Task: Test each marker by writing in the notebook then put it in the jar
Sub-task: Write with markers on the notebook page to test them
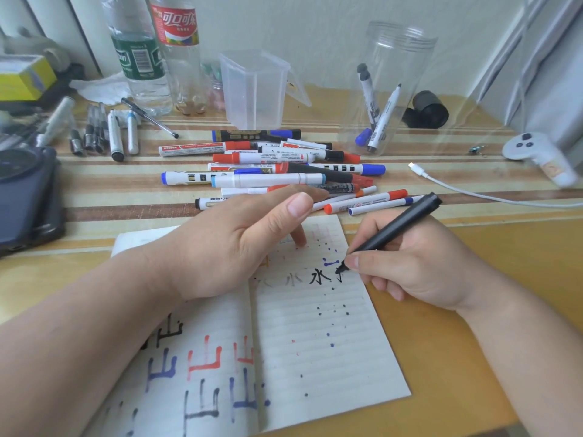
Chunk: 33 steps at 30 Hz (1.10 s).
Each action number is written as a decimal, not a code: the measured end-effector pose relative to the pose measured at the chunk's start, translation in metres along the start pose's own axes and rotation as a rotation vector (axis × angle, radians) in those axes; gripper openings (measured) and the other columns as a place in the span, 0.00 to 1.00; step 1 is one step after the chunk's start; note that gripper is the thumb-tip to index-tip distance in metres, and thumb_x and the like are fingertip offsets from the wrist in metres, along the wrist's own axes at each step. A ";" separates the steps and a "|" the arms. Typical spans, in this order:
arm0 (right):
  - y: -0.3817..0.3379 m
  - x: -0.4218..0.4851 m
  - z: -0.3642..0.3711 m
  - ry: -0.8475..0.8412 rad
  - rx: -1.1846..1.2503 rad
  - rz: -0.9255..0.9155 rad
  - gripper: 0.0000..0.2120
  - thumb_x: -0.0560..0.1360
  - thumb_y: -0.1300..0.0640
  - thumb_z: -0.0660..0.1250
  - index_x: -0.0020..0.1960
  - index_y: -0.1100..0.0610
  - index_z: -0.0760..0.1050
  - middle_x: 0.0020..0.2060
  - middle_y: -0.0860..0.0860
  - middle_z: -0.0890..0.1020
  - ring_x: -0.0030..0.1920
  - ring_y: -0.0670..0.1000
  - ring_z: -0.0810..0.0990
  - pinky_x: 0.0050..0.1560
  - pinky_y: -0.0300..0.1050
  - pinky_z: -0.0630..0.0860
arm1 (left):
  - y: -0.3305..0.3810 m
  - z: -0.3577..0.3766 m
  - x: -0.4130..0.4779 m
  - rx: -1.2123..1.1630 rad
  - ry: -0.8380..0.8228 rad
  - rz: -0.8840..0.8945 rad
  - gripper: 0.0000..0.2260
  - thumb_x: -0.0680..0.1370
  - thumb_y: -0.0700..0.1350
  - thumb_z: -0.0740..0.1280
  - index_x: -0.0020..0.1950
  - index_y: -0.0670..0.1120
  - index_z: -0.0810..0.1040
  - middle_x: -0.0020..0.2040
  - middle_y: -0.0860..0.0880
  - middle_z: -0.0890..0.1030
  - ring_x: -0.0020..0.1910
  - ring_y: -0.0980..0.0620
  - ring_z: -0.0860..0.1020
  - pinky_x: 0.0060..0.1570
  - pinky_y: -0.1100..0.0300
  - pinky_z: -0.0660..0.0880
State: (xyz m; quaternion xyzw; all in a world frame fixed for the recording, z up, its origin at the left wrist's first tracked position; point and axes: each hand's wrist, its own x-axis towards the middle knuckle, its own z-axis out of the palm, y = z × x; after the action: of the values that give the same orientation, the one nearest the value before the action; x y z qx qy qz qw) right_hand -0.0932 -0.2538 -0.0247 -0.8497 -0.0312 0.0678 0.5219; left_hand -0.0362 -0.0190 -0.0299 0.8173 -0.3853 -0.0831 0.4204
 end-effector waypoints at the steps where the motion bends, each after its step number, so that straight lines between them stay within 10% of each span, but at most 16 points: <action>1: 0.000 0.000 0.000 0.002 -0.002 -0.002 0.04 0.73 0.67 0.73 0.41 0.66 0.78 0.26 0.55 0.78 0.22 0.50 0.73 0.22 0.42 0.69 | 0.000 0.000 0.000 0.002 0.002 0.003 0.26 0.81 0.64 0.44 0.71 0.58 0.72 0.51 0.59 0.83 0.46 0.66 0.76 0.47 0.73 0.67; 18: 0.001 0.001 0.000 0.068 0.002 0.022 0.05 0.73 0.68 0.71 0.39 0.65 0.77 0.26 0.58 0.78 0.24 0.54 0.73 0.21 0.40 0.67 | 0.004 0.000 -0.001 0.010 0.000 -0.015 0.24 0.81 0.63 0.45 0.65 0.58 0.76 0.53 0.57 0.83 0.46 0.67 0.77 0.47 0.73 0.68; 29: -0.001 0.001 0.001 0.031 -0.030 0.014 0.05 0.71 0.68 0.72 0.39 0.67 0.77 0.26 0.57 0.78 0.26 0.52 0.74 0.22 0.37 0.67 | 0.007 -0.001 0.000 0.040 -0.008 -0.020 0.18 0.80 0.67 0.44 0.53 0.71 0.74 0.63 0.58 0.80 0.64 0.61 0.75 0.62 0.65 0.67; 33: 0.000 0.005 0.002 0.052 -0.077 0.033 0.07 0.70 0.68 0.70 0.35 0.65 0.74 0.23 0.55 0.75 0.24 0.48 0.71 0.24 0.37 0.66 | 0.008 -0.001 -0.001 0.026 0.002 -0.036 0.18 0.83 0.62 0.46 0.60 0.66 0.75 0.57 0.61 0.81 0.52 0.66 0.77 0.50 0.73 0.67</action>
State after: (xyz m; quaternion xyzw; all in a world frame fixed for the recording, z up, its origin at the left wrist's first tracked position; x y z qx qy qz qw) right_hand -0.0886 -0.2513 -0.0258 -0.8710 -0.0062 0.0532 0.4883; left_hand -0.0411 -0.0203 -0.0232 0.8296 -0.3711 -0.0849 0.4085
